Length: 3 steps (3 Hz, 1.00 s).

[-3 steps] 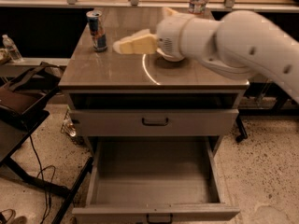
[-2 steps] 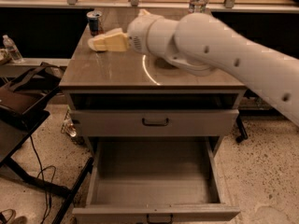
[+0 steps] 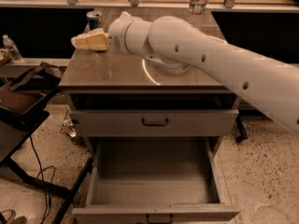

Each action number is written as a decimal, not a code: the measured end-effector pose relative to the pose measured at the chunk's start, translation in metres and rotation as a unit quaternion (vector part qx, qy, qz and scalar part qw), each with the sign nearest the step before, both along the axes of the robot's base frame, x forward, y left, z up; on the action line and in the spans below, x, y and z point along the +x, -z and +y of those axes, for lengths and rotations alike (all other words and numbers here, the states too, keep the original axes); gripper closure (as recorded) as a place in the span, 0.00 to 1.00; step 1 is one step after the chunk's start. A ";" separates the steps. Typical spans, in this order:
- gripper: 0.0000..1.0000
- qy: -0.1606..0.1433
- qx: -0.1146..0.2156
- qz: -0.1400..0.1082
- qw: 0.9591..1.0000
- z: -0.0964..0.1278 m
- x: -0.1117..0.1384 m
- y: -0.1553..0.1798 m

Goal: Place redbull can into middle drawer

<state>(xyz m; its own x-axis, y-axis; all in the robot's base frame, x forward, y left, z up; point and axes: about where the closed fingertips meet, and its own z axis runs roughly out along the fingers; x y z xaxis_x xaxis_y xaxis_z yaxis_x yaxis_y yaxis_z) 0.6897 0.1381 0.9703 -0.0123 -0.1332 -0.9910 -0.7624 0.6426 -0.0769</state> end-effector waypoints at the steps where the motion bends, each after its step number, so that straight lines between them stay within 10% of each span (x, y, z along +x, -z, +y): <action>1: 0.00 -0.001 0.003 -0.004 1.000 0.007 0.018 0.006; 3: 0.00 -0.013 0.024 -0.007 1.000 0.016 0.100 0.031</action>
Offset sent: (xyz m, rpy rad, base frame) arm 0.1213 0.0084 -0.0338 0.0860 -0.0279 0.0262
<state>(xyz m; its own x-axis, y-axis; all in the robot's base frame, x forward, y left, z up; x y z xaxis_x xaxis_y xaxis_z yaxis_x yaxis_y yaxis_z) 0.7893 0.1544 0.9394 0.0046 -0.0850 -0.9964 -0.7775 0.6262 -0.0570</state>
